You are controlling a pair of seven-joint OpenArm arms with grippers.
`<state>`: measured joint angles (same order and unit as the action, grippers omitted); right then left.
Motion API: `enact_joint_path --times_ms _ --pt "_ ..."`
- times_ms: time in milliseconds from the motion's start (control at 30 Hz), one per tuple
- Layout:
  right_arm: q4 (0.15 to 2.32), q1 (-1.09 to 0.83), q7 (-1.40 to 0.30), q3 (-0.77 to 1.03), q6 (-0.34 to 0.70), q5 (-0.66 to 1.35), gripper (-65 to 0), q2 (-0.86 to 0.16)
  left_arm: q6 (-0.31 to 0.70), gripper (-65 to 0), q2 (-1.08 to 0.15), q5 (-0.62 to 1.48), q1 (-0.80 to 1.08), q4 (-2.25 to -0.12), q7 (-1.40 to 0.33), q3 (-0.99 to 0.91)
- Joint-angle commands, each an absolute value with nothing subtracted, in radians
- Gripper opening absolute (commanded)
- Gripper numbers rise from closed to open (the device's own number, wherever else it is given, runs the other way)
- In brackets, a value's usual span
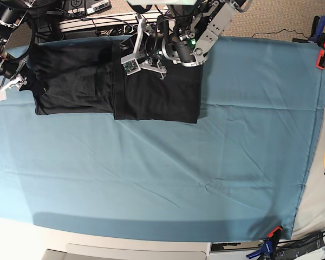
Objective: Fold the T-shirt properly
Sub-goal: 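Grasp the shirt's folded end with the right gripper and fold it inward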
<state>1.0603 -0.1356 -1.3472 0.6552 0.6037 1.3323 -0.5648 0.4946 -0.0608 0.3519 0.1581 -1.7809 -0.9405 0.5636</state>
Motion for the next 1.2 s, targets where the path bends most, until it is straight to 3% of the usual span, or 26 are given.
enact_joint_path --times_ms 0,367,533,833,1167 --pt "1.072 -0.131 -1.357 0.66 0.608 1.315 -33.7 -0.59 0.498 -50.7 -0.05 0.369 0.155 -1.797 -0.916 0.566" --pt "1.072 -0.131 -1.373 0.66 0.608 1.312 -39.2 -0.59 0.498 -50.7 -0.05 0.369 0.155 -1.797 -0.916 0.566" --pt "1.072 -0.131 -1.37 0.66 0.619 1.312 -65.0 -0.59 0.498 -50.8 -0.05 0.369 0.155 -1.797 -0.916 0.566" --pt "1.074 -0.13 -1.396 0.66 0.698 1.456 -65.0 -0.59 0.495 -50.8 -0.049 0.369 0.15 -1.805 -0.922 0.563" --pt "1.16 -0.133 -1.396 0.66 0.698 1.484 -65.0 -0.531 0.495 -50.8 -0.05 0.386 0.164 -1.886 -0.95 0.501"
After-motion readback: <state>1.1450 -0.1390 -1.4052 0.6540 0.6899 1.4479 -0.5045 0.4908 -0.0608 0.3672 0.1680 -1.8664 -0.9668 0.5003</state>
